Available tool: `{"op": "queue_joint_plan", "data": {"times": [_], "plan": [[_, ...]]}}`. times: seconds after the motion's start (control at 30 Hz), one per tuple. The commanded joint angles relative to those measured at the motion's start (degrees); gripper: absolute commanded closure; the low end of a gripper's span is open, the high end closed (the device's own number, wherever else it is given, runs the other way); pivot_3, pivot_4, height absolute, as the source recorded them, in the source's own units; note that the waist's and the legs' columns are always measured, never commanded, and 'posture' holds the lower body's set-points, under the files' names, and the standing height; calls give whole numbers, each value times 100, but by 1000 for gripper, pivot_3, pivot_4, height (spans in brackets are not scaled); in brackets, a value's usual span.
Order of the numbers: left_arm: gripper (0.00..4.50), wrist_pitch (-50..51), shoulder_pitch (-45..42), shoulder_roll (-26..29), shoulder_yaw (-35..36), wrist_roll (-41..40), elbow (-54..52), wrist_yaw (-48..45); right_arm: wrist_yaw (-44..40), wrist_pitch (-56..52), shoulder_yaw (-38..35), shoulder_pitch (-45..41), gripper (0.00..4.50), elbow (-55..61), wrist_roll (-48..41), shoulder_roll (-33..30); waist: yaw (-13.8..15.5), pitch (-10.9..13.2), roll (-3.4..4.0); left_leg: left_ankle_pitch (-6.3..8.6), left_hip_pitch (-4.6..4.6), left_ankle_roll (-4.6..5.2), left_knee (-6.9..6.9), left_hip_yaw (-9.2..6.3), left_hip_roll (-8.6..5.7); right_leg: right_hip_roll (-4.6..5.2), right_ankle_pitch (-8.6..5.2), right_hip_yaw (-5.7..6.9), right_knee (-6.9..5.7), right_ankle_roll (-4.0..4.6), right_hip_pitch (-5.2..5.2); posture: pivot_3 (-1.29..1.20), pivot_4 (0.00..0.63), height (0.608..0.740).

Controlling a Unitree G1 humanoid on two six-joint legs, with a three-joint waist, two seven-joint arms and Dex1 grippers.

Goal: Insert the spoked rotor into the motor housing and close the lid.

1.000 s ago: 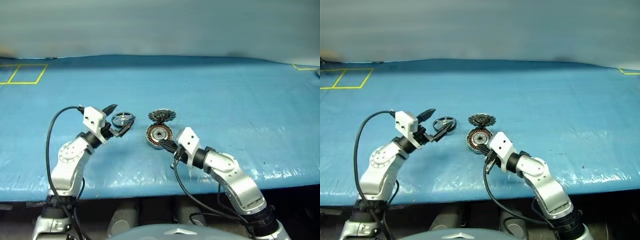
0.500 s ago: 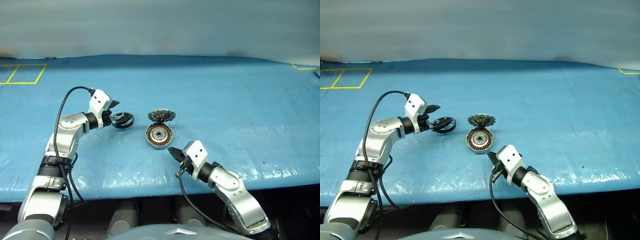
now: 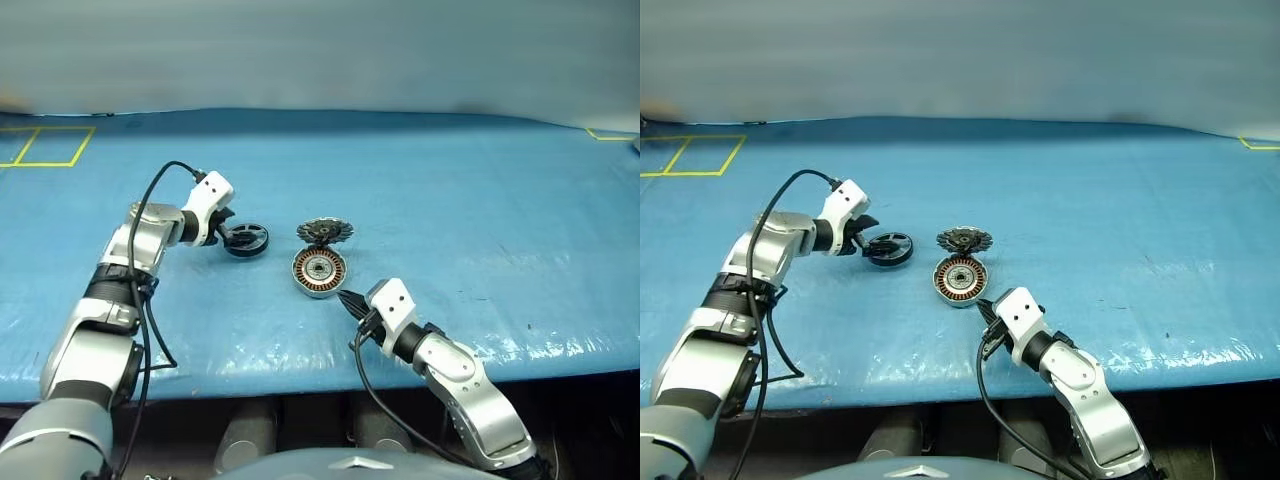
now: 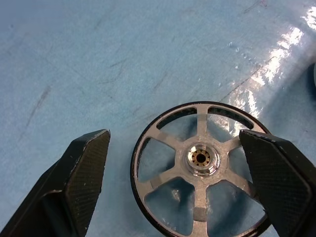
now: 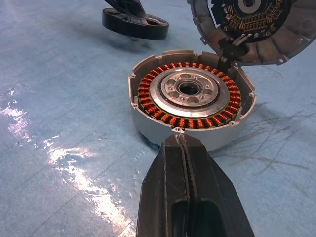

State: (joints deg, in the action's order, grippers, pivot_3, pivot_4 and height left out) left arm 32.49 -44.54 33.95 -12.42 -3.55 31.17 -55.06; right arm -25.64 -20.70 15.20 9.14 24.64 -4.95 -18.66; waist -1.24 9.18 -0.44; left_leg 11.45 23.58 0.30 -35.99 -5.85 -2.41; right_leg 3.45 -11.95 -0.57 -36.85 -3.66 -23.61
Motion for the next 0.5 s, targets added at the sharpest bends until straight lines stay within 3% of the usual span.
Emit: {"op": "queue_joint_plan", "data": {"times": [0.03, 0.5], "plan": [[0, 285, -191, 111, -277, 194, -22, -360, 41, -25, -13, -67, 4479, 58, 1, 31, -11, 0, 0, 0, -1, 0, 0, 0, 1, 1, 0, -1, 0, 0, 1, 0, 150, 740], [0, 158, -358, 176, -978, 937, 259, -757, 174, -29, 87, -26, 4479, -18, 196, 91, -31, 0, -1, 0, -2, 0, 0, -1, 3, 0, 0, -4, -4, 0, -2, 0, 150, 740]]}}
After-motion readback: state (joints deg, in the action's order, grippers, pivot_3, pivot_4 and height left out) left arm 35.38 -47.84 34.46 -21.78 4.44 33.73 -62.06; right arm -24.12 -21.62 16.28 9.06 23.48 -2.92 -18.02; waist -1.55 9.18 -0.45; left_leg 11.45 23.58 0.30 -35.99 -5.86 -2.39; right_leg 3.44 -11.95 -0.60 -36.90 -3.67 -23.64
